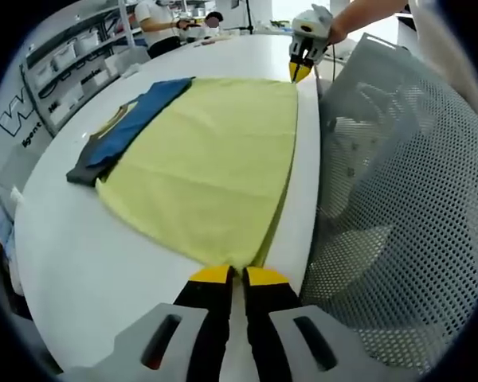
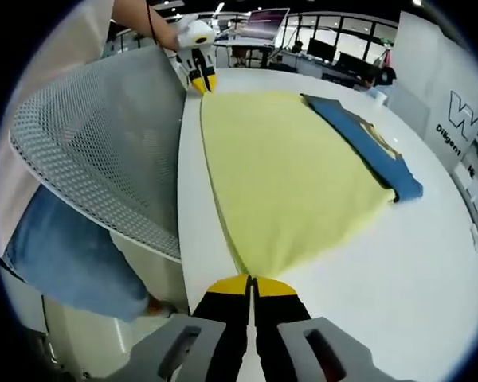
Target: Fold the garment on the visible template until the final outline fits inside the template.
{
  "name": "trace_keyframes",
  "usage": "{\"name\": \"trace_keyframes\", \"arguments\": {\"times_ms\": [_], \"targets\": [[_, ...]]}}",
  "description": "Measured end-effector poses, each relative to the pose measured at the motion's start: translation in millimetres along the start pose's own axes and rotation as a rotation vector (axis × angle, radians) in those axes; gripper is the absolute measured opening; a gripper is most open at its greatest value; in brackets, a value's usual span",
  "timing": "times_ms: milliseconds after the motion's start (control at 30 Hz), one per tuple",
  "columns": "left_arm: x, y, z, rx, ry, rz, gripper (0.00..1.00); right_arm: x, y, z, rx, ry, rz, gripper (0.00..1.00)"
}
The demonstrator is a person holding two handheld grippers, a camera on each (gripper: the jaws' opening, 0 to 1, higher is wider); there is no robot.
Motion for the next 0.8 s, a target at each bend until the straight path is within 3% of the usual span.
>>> {"name": "trace_keyframes", "arguments": {"times_ms": [500,800], "targets": [[-17.7,30,3.9,0.000,0.041,-0.049,0.03,-17.8,30,-11,0.004,0.009,-0.045,0.00],[-28.3,45,13.1,-0.031,0.071,-0.071,0.02,-25.7,42,-24,0.031,-0.040,-0.078,0.00]]}}
Point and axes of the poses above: the point that each gripper's makers call its tool centre point, and the gripper's own axes: y roughly backward along the fingers, z roughly to its left, x roughly out of its underside, the point moved 7 cm from there along y, roughly backward along the fingers, and after that the axes turned 5 degrees about x, right-handed, at the moved point
